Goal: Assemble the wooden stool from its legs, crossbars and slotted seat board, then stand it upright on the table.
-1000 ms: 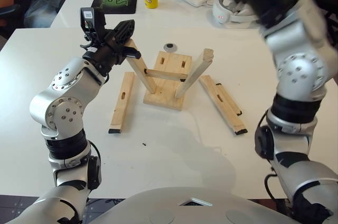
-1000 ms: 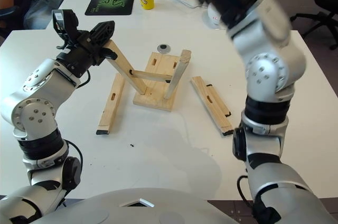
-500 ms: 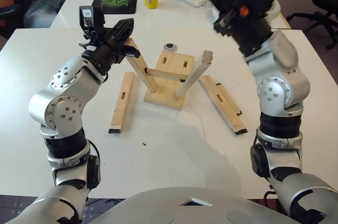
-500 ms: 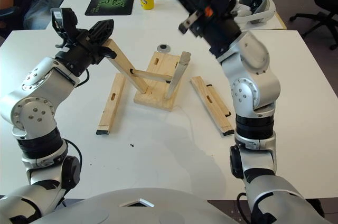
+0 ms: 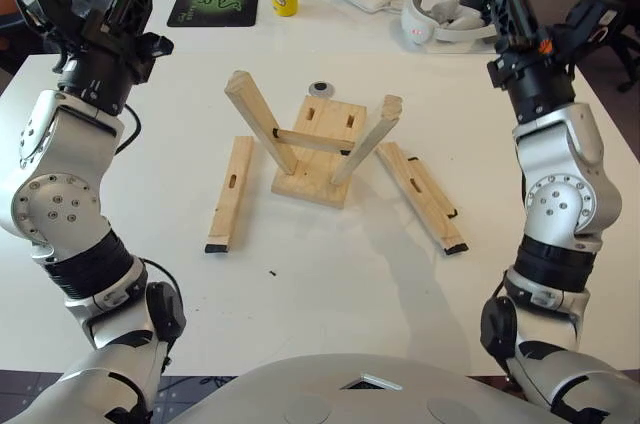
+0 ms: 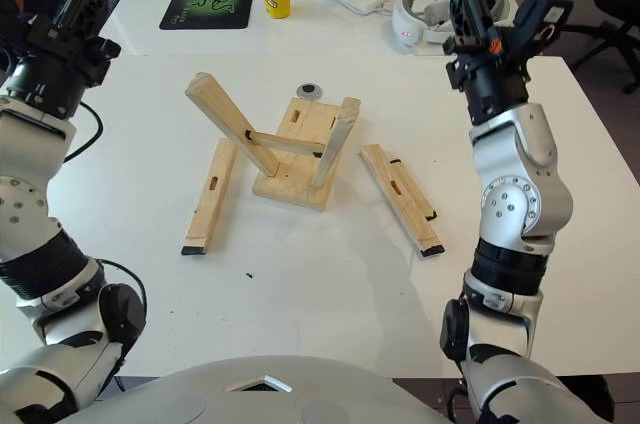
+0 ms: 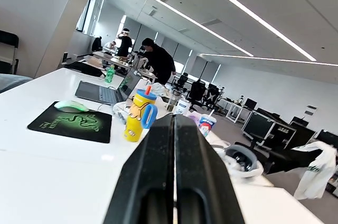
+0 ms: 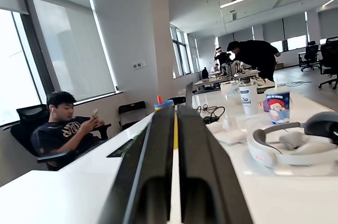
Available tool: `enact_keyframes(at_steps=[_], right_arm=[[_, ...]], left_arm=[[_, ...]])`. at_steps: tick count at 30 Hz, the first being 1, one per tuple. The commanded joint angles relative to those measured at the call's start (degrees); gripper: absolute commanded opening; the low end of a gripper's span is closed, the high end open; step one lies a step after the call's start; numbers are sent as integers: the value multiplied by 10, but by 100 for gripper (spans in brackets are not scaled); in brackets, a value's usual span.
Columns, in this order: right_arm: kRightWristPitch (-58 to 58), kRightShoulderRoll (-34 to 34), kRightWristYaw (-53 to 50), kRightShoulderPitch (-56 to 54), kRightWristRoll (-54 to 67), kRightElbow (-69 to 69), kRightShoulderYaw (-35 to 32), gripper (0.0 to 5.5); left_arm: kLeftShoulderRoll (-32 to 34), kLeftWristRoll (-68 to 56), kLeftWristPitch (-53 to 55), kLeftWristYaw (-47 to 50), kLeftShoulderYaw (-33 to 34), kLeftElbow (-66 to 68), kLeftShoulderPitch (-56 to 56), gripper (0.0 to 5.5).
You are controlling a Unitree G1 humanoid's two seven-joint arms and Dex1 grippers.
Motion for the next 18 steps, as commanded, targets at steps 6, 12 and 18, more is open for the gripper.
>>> enact_keyframes(at_steps=[6,12,18], right_arm=[[1,12,-41,131,-172,-56,149,47],[40,0,-38,208,-239,-112,221,47],[53,9,-31,197,-244,-115,213,16]], left_arm=[[73,254,-129,-94,-242,32,140,0],[71,316,-169,-130,-315,-8,139,0],[69,324,-161,-167,-337,-43,132,0]])
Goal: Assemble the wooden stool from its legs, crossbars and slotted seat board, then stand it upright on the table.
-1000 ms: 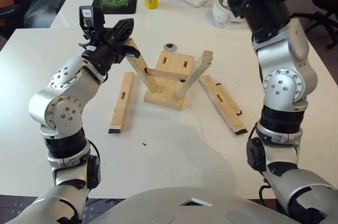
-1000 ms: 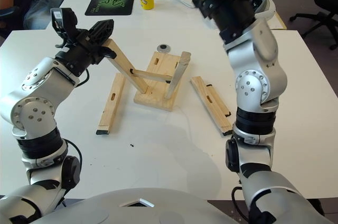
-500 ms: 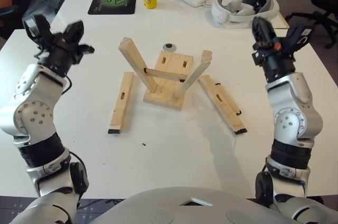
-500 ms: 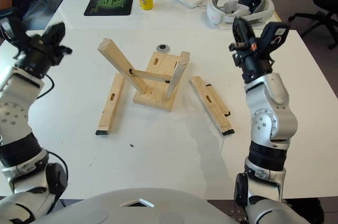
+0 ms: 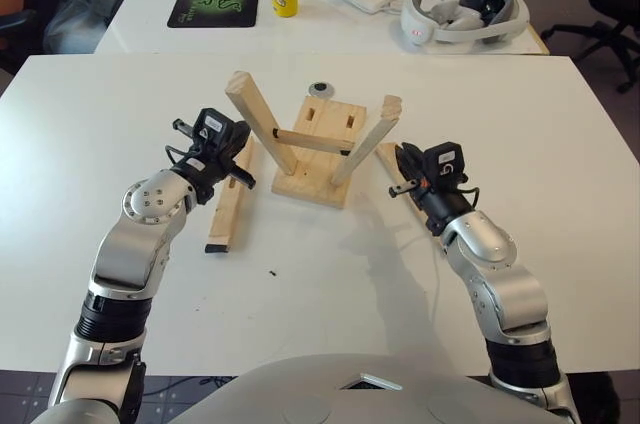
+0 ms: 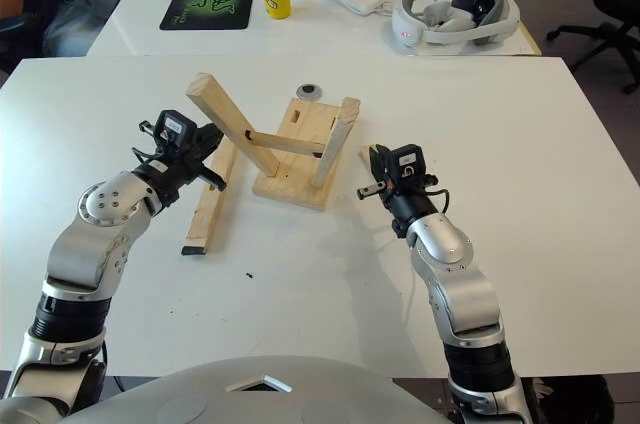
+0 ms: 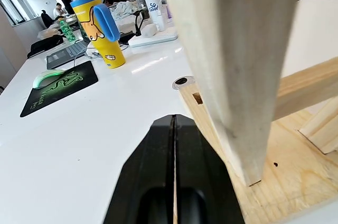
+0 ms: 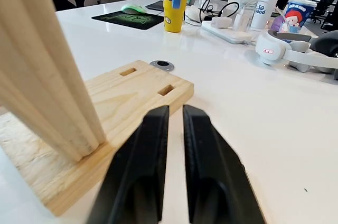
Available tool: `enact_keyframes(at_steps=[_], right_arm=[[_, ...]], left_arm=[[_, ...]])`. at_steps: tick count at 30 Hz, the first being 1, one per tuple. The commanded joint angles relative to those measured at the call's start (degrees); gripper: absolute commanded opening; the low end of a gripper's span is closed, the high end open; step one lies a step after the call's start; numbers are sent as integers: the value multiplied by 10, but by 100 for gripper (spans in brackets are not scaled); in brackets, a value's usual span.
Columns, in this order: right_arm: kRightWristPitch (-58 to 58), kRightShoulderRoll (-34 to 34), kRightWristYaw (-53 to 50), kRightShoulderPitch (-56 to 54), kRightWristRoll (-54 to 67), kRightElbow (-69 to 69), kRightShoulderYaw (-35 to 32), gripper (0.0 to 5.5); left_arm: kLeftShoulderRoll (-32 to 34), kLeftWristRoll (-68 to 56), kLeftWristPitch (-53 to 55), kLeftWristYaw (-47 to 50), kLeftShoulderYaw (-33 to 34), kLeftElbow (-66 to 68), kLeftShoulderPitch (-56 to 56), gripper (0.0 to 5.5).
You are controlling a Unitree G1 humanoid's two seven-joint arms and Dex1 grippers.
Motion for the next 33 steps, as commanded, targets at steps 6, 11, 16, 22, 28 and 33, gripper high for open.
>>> enact_keyframes(at_steps=[6,11,16,22,28,33], right_arm=[[0,15,-8,-24,-15,1,-24,3],[5,22,-6,-31,-18,9,-37,3],[7,37,-37,-44,-26,25,-82,3],[11,68,-141,-50,-55,36,-183,3],[62,88,-51,-82,-13,-73,-3,3],[67,81,24,-130,6,-118,116,3]], left_arm=[[-3,-5,30,-53,-34,-74,-9,0],[-19,14,42,-26,-25,-66,-4,0],[-81,44,90,96,56,-40,24,0],[-181,56,163,232,171,-76,91,0],[-217,-2,296,180,8,-178,47,0],[-193,-104,361,47,-133,-248,-55,0]])
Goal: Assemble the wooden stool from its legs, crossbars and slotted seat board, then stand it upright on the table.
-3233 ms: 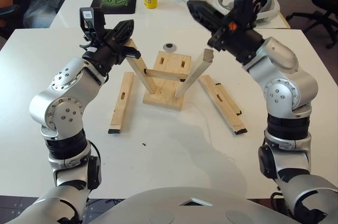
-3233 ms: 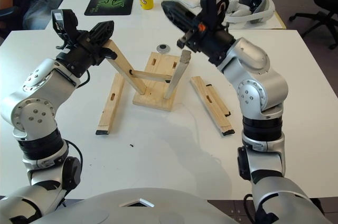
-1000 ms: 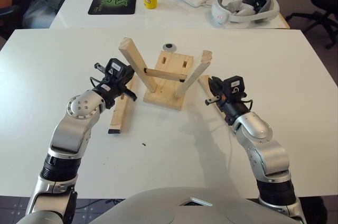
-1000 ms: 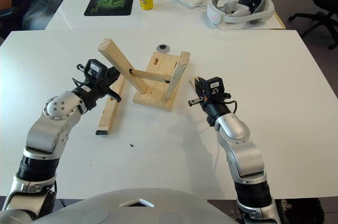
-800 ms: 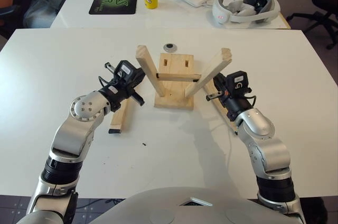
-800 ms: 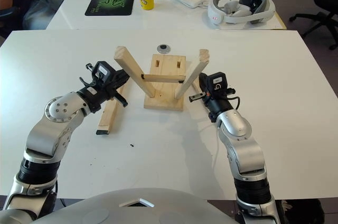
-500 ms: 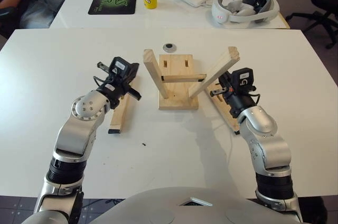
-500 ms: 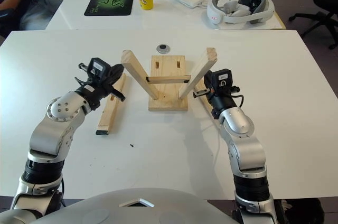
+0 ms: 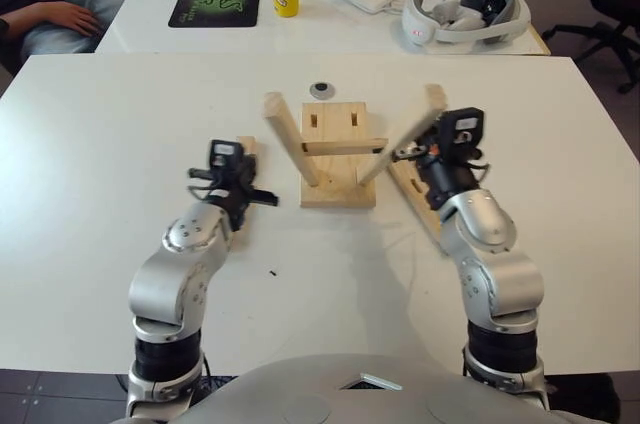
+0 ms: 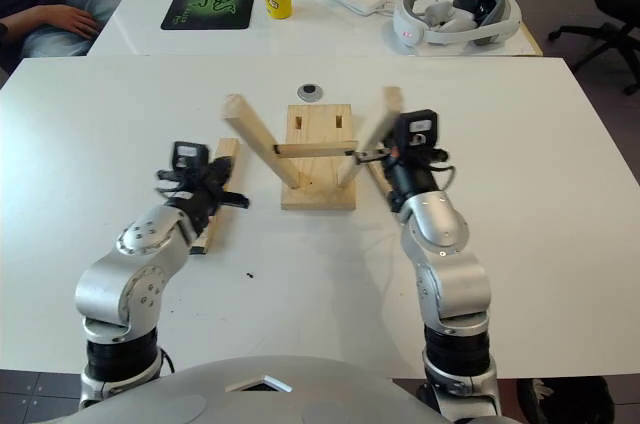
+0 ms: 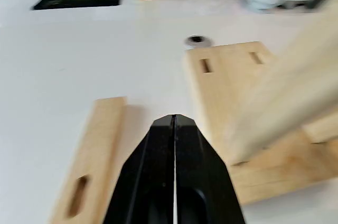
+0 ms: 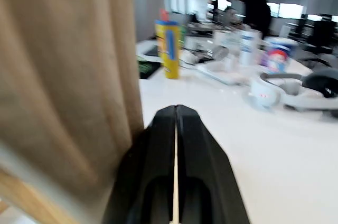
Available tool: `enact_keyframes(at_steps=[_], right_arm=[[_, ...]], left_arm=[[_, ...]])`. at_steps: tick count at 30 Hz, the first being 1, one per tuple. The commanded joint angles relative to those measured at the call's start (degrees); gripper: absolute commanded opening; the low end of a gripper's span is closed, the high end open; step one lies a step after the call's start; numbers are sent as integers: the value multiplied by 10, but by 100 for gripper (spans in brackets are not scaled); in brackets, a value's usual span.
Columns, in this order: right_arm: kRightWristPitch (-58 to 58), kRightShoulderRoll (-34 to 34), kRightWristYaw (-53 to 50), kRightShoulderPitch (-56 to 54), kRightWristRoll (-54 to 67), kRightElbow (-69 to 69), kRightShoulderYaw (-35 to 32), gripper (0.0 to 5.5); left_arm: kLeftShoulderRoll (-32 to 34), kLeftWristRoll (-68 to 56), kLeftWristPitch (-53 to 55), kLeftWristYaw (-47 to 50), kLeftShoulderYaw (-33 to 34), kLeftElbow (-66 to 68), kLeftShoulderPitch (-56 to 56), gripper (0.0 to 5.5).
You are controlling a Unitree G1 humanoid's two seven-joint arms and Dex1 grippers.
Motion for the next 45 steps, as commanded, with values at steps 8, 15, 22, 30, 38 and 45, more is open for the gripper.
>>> enact_keyframes(at_steps=[8,15,22,30,38,45], right_arm=[[44,-30,44,5,-1,25,42,3],[9,-13,36,-13,-1,39,-4,3],[-96,42,19,-128,60,50,-120,3],[11,-189,214,-212,83,171,-124,3],[30,-299,419,-154,195,143,-148,3],[18,-359,485,-170,200,172,-141,3]], left_arm=[[83,-61,5,-128,-71,-30,-38,0],[99,-68,4,-136,-66,-43,-22,0],[104,-62,-14,-126,-38,-20,-18,0],[94,-49,-36,-103,-23,-9,-14,0],[89,-44,-47,-95,-17,-8,-5,0],[90,-47,-46,-94,-17,-10,2,0]])
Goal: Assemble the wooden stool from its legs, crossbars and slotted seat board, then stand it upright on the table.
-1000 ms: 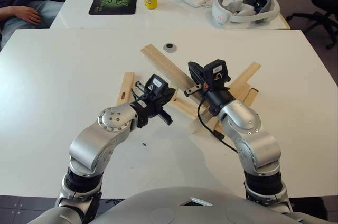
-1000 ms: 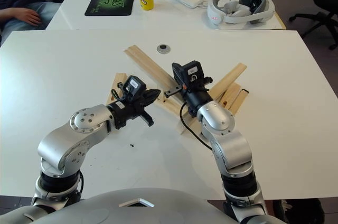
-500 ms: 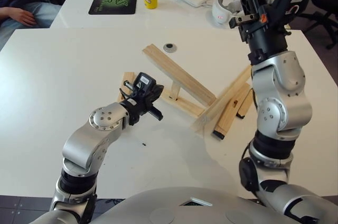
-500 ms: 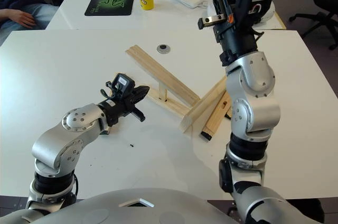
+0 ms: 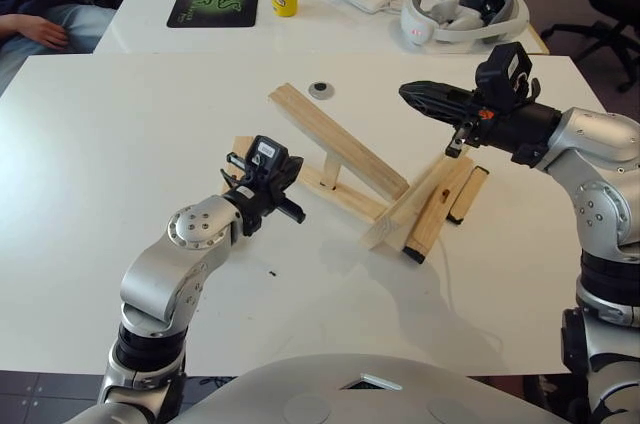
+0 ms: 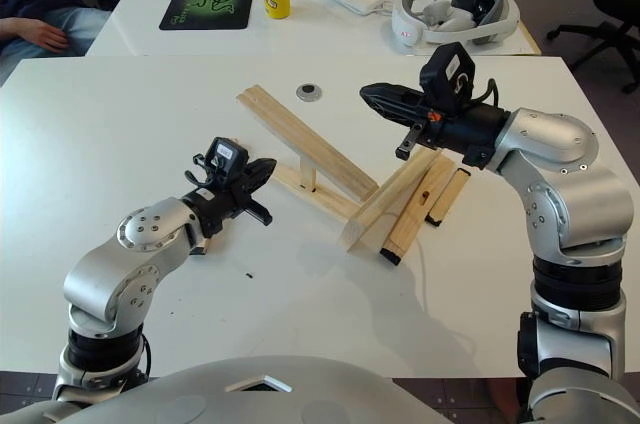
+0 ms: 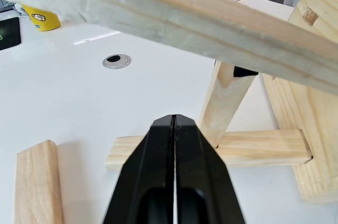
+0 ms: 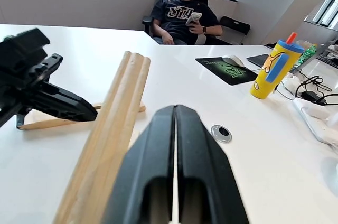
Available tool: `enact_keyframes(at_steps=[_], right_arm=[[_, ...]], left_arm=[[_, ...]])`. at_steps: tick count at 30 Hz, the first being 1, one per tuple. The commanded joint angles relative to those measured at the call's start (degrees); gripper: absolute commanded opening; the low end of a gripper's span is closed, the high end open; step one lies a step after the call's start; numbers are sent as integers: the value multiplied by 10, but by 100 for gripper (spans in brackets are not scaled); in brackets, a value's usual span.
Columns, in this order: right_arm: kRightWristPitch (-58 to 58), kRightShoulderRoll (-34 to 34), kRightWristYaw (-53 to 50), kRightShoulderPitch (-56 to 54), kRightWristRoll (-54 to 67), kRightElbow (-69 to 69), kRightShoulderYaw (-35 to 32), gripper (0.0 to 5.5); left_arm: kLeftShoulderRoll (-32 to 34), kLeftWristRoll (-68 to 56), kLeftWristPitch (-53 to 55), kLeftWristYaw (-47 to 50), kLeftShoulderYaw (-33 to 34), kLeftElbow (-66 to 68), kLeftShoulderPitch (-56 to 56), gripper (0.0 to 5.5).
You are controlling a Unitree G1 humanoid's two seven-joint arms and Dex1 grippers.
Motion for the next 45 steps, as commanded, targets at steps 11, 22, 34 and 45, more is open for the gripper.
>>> enact_keyframes(at_steps=[11,22,34,45], right_arm=[[-83,-164,175,132,-65,0,62,3],[-137,-215,241,214,-55,15,50,3],[-177,-183,215,248,-74,35,55,3],[-163,-144,195,159,-33,84,26,3]], left_arm=[[4,2,1,1,12,4,-2,0],[14,1,2,-4,28,3,-5,0],[-56,-474,25,161,364,-23,-322,0],[-5,-514,-20,228,312,7,-231,0]])
